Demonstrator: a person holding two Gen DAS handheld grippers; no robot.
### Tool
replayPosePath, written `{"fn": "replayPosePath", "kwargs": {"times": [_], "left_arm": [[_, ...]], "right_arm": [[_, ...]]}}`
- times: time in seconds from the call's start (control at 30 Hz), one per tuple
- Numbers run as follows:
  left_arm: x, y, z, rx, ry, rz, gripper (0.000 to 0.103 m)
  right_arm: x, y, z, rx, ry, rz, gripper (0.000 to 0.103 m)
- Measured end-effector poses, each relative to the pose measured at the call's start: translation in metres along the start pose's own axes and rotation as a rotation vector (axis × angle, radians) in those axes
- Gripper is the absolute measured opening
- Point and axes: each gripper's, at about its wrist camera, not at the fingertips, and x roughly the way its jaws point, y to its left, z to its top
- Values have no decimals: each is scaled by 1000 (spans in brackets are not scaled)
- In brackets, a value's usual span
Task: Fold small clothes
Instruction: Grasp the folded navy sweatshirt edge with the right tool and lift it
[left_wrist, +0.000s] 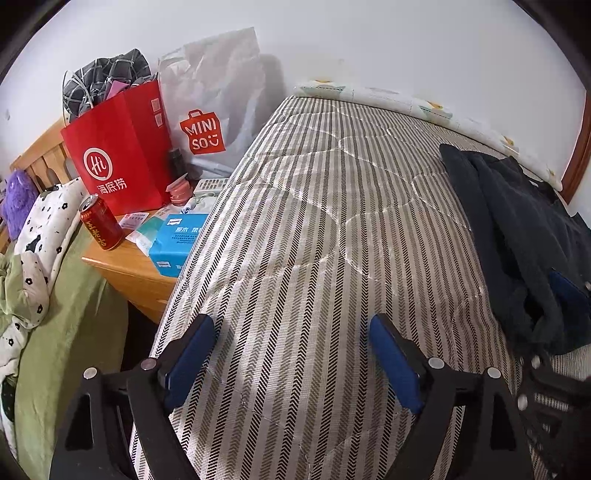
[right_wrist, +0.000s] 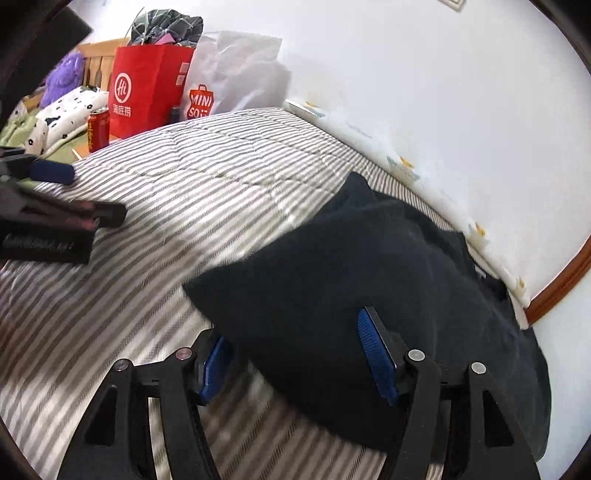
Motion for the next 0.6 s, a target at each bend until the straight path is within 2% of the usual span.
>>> {"fn": "replayPosePath", "kwargs": {"times": [0.07,0.1,0.2,0.3,0.37,0.47,0.6], "left_arm": [[0,0,0,-1,0,-3,86],[0,0,0,-1,0,-3,86],[0,0,0,1,-2,-1,86],[-3,-4,-2,5,-4,-45,84],[-7,-17,-2,12,8,-52,84],[-15,-41,0,24,5,-113,84],[-28,-91,7,76,-41,-181,84]], "right_arm": [[6,-1,5,2,6,13,26],[7,-4,7,11,0,17,23],[2,-24,11,87,-18,106,18],[-15,-60,11,174,-86,200,17],[-29,-91,9,222,-144,221,16],[-42,-142,2,327,-195,238,16],[-52,-215,-17,463,-226,220,16]]}}
